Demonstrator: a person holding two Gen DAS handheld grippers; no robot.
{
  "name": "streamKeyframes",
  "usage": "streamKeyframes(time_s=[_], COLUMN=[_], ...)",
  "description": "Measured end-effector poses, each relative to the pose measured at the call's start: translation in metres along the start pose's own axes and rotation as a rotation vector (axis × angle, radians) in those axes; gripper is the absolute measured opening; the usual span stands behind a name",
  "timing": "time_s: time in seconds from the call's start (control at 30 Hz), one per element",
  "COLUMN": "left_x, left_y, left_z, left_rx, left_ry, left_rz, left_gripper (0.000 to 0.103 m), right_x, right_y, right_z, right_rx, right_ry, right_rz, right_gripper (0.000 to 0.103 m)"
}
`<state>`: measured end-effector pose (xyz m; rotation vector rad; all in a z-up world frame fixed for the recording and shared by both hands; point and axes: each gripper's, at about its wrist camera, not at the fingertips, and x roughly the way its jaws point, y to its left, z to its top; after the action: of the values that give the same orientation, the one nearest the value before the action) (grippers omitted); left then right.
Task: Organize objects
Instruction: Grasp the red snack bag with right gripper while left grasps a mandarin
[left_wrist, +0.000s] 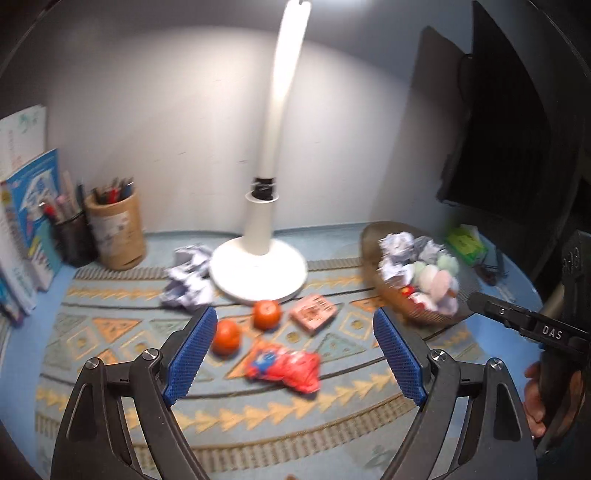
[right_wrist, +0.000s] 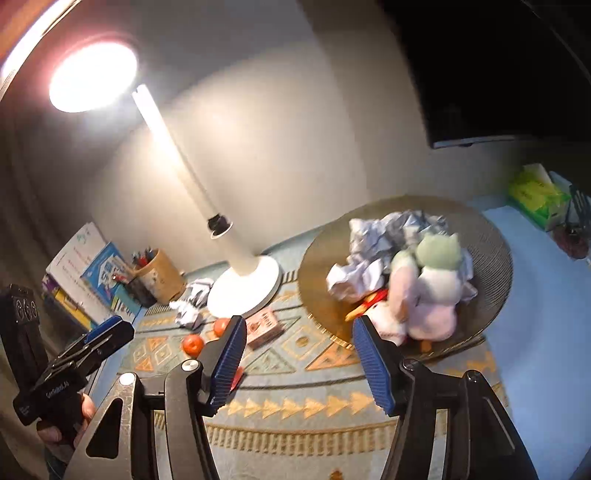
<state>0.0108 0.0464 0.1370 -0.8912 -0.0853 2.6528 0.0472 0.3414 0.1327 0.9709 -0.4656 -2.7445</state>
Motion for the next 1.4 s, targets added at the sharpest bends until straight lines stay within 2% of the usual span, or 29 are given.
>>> streamKeyframes(time_s=[0.13,0.27,0.37,0.43,0.53,0.6,0.7,0.8,0.87,0.9,0.97,1.03,1.13,1.2,1.3,1.4], left_x=[0.002,0.018,0.026,0.029,0.015,0.004,-0.015,-0.022,-0.013,-0.004,0.025,0.06,0.111,0.131,0.149,0.153], left_y=[0.052,0.078,0.08,0.077,0.069,0.06,0.053,0.056,0.061,0.064,0.07,0.075,0.08,0.082,0.08,0.072], left_z=[-0.045,-0.077,-0.09,-0.095,-0.102,-0.112,-0.123,-0.108,-0.084,-0.071,-0.049,-0.036,-0.027,-0.026,-0.026,-0.026], left_rx=[-0.084,-0.125,-0.121,-0.111,-0.088,-0.079,-0.073,-0.078,-0.076,-0.077,-0.087,-0.096,-0.101,-0.106,-0.109,-0.064], left_ry=[0.057,0.104,0.113,0.13,0.104,0.099,0.094,0.113,0.107,0.111,0.142,0.182,0.265,0.277,0.301,0.291], left_rz=[0.087,0.128,0.142,0.165,0.176,0.18,0.142,0.064,0.074,0.05,-0.022,-0.031,-0.085,-0.093,-0.108,-0.082], left_gripper=[0.086,0.086,0.086,0.086,0.086,0.086,0.086,0.086,0.086,0.086,0.086,0.086,0.084,0.084,0.082,0.078], right_x=[0.038,0.078,0.092,0.096,0.096,0.097,0.099,0.108,0.111,0.113,0.121,0.133,0.156,0.167,0.178,0.19], right_y=[0.028,0.042,0.043,0.044,0.042,0.039,0.039,0.044,0.055,0.063,0.082,0.097,0.106,0.108,0.111,0.115], right_z=[-0.042,-0.074,-0.085,-0.089,-0.088,-0.087,-0.086,-0.081,-0.072,-0.066,-0.058,-0.056,-0.058,-0.058,-0.06,-0.062], right_rx=[-0.051,-0.107,-0.133,-0.155,-0.143,-0.129,-0.117,-0.123,-0.148,-0.177,-0.277,-0.373,-0.427,-0.438,-0.492,-0.533], right_ry=[0.091,0.161,0.176,0.181,0.178,0.185,0.213,0.292,0.32,0.319,0.318,0.303,0.329,0.342,0.347,0.365], right_rz=[0.034,0.044,0.041,0.004,0.029,0.027,0.051,0.11,0.157,0.168,0.167,0.144,0.158,0.168,0.166,0.167], right_gripper=[0.06,0.06,0.06,0.06,0.065,0.065,0.065,0.065,0.065,0.067,0.078,0.083,0.082,0.082,0.082,0.082])
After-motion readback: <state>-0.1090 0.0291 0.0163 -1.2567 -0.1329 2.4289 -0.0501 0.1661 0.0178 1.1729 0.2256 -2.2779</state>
